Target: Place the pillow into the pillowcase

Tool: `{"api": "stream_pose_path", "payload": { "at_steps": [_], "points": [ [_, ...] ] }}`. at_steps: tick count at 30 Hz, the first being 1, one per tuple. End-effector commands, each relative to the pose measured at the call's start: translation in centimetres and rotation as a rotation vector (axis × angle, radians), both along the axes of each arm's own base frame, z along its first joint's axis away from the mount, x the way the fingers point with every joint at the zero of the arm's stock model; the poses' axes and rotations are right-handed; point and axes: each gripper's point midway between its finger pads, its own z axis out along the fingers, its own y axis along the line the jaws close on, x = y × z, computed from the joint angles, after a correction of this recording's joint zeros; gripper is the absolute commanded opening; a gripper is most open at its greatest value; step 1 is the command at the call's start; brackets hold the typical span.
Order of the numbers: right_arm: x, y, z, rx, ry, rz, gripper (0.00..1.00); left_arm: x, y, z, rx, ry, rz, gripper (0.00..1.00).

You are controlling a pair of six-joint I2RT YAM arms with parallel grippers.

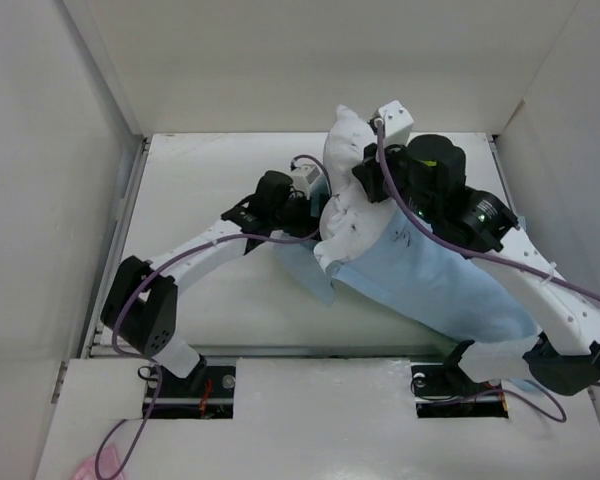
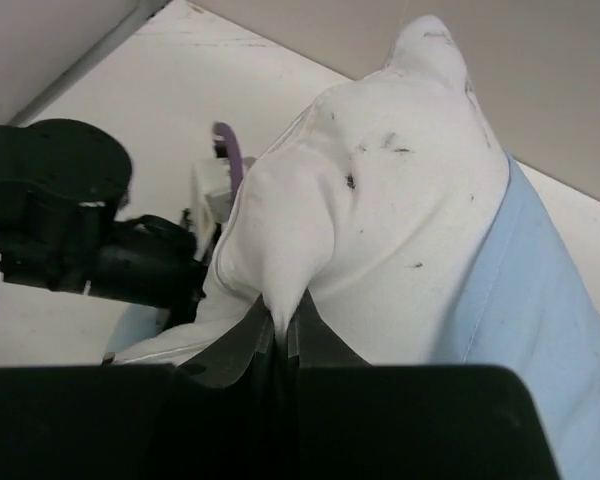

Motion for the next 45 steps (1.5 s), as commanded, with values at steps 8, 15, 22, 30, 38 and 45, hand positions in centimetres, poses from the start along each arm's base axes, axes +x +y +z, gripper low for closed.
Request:
{"api": "stream_pose_path", "payload": {
  "at_steps": [8, 15, 22, 30, 38, 45],
  "points": [
    [-1.4, 3.1, 1.7, 0.139, -0.062, 0.171, 0.0, 4.7, -3.1, -2.5, 0.139, -0.041, 0.137, 0.91],
    [-2.8, 1.7, 3.9, 0.199, -0.098, 0.194, 0.0, 4.2, -4.9, -8.5, 0.149, 0.097, 0.079, 0.67],
    [-1.7, 0.6, -2.1, 0.078, 0.036, 0.108, 0.0, 6.8, 0.2, -3.2, 0.155, -0.041, 0.252, 0.0],
    [1.3, 0.2, -10.4, -0.104, 0.166, -0.012, 0.0, 7.7, 14.1, 5.3, 0.123, -0.174, 0.599, 0.0],
    [2.4, 2.5, -14.7, -0.186, 0.204, 0.092, 0.0, 6.9, 21.3, 2.8, 0.239, -0.091, 0.749, 0.0],
    [-2.9, 5.4, -17.7, -0.236, 0.198, 0.515, 0.0, 10.1, 23.6, 3.1, 0.205, -0.087, 0.848, 0.0]
  ]
}}
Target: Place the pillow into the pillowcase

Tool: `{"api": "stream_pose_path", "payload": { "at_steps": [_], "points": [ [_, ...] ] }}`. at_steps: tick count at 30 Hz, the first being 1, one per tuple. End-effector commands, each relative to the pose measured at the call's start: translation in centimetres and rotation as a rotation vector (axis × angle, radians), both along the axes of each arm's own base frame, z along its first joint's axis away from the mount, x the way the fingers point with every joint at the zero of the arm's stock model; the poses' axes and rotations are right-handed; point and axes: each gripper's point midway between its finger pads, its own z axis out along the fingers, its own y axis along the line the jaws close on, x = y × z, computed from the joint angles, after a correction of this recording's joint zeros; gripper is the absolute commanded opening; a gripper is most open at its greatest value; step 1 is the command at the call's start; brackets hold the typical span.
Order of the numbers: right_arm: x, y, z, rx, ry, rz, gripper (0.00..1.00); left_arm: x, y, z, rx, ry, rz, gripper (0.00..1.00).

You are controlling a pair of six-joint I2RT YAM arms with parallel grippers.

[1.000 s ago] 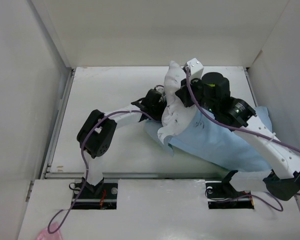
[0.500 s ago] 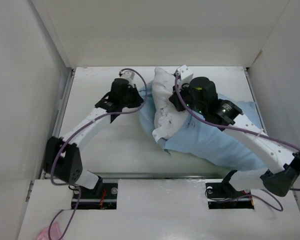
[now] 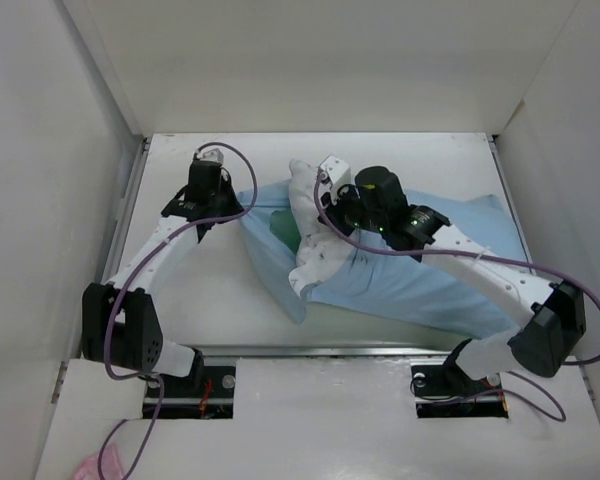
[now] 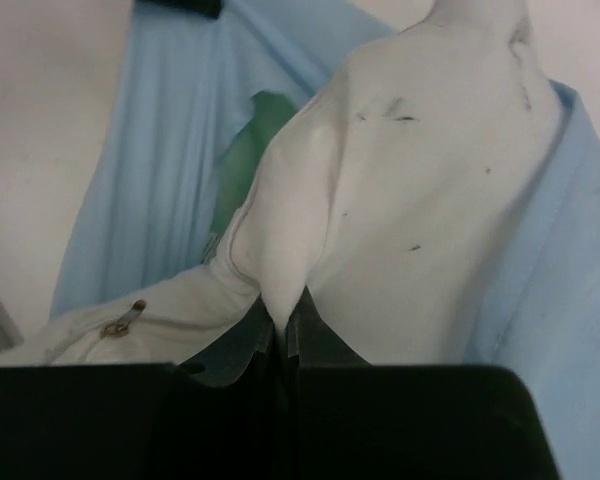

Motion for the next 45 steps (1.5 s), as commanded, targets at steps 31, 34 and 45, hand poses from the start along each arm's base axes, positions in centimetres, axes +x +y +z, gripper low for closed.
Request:
{"api": "stream_pose_path", "payload": {
  "at_steps": [31, 34, 45],
  "points": [
    [0.7, 2.3, -22.9, -0.189, 0.513, 0.257, 0.0, 0.8, 2.4, 24.9, -0.084, -0.641, 0.051, 0.0],
    [2.6, 2.2, -24.0, -0.142, 0.555, 0.074, 0.0, 0.4, 2.1, 25.3, -0.094, -0.65, 0.031, 0.0],
    [5.4, 3.4, -20.1, -0.063, 0.466, 0.012, 0.27, 0.3, 0.1, 23.0, -0.118, -0.577, -0.084, 0.01]
  ]
}}
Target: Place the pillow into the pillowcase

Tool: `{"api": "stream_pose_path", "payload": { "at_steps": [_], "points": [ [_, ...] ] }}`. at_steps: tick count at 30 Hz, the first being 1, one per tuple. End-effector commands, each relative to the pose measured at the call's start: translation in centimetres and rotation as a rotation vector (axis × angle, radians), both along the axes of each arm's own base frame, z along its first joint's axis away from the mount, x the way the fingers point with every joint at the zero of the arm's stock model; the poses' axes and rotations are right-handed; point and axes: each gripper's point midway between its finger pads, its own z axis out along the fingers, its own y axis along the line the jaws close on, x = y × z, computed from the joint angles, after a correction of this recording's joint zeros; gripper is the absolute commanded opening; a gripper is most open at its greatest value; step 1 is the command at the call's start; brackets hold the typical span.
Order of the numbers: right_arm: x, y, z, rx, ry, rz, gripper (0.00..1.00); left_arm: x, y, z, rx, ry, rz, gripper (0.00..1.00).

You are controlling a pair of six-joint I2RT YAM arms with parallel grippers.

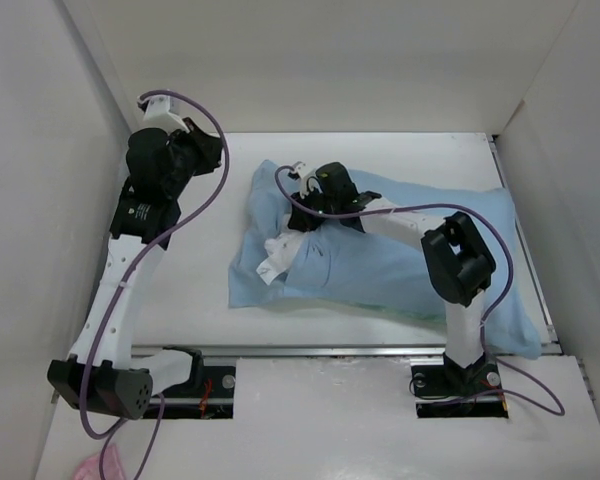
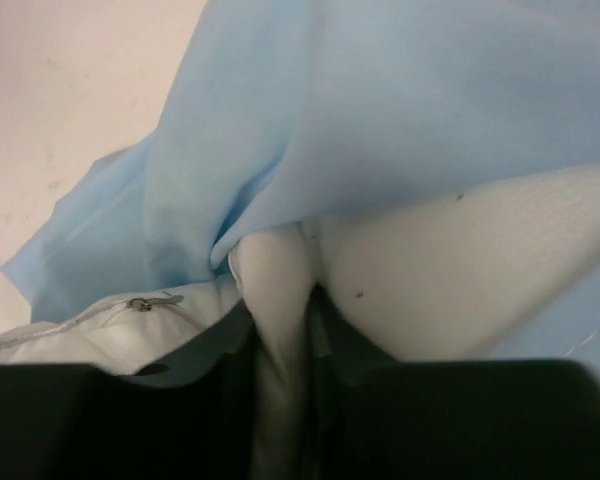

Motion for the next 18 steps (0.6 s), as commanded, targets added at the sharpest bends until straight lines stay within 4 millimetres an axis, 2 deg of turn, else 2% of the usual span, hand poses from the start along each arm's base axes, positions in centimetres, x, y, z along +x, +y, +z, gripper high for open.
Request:
{"api": "stream_pose_path", "payload": {
  "at_steps": [1, 2, 4, 5, 6, 7, 8, 9, 10, 11, 13, 14, 16, 17, 18],
  "points": [
    [-2.3, -4.0, -4.2, -0.138, 0.125, -0.049, 0.32, 0.5, -1.0, -0.8, 0.013, 0.009, -0.056, 0.1],
    [-2.5, -3.4, -1.9, -0.118, 0.069, -0.022, 0.45, 0.7, -1.7, -3.3, 0.006, 0.059, -0.094, 0.28],
    [-3.3, -3.1, 0.0, -0.11, 0.031, 0.023, 0.49, 0.9, -2.8, -5.8, 0.001, 0.097, -0.152, 0.39],
    [-4.0, -3.0, 2.2, -0.096, -0.008, 0.043, 0.53, 0.6, -3.8, -8.4, 0.001, 0.159, -0.196, 0.43],
    [-4.3, -3.0, 3.3, -0.088, -0.039, 0.075, 0.68, 0.7, -4.1, -9.9, 0.021, 0.185, -0.209, 0.48],
    [-4.8, -2.6, 4.6, -0.069, -0.065, 0.095, 0.77, 1.0, -5.1, -12.2, 0.041, 0.238, -0.235, 0.52],
    [-4.8, -2.7, 5.9, -0.053, -0.088, 0.094, 0.86, 0.9, -5.7, -13.7, 0.052, 0.269, -0.262, 0.52],
    [-5.2, -3.0, 7.7, -0.039, -0.119, 0.097, 0.9, 0.7, -7.4, -15.6, 0.057, 0.301, -0.328, 0.56],
    [-5.3, -3.1, 8.5, -0.028, -0.135, 0.097, 0.93, 0.5, -7.7, -16.8, 0.053, 0.331, -0.35, 0.58],
    [-5.5, -3.3, 9.1, -0.025, -0.138, 0.096, 0.93, 0.3, -9.6, -16.6, 0.06, 0.302, -0.41, 0.6],
    [-5.9, -3.8, 10.5, -0.018, -0.159, 0.088, 0.93, -0.2, -11.4, -17.8, 0.074, 0.31, -0.473, 0.63],
    [-6.0, -3.9, 11.1, -0.011, -0.169, 0.087, 0.93, -0.3, -12.7, -19.2, 0.092, 0.331, -0.507, 0.66],
    [-6.3, -4.1, 12.6, 0.009, -0.196, 0.085, 0.93, 0.2, -14.0, -19.4, 0.106, 0.333, -0.535, 0.66],
    [-6.4, -4.1, 13.0, 0.014, -0.204, 0.085, 0.93, 0.7, -14.6, -21.1, 0.123, 0.364, -0.548, 0.66],
    [-6.5, -4.2, 12.6, 0.009, -0.196, 0.085, 0.93, 0.5, -15.7, -21.5, 0.122, 0.375, -0.58, 0.66]
  ]
}}
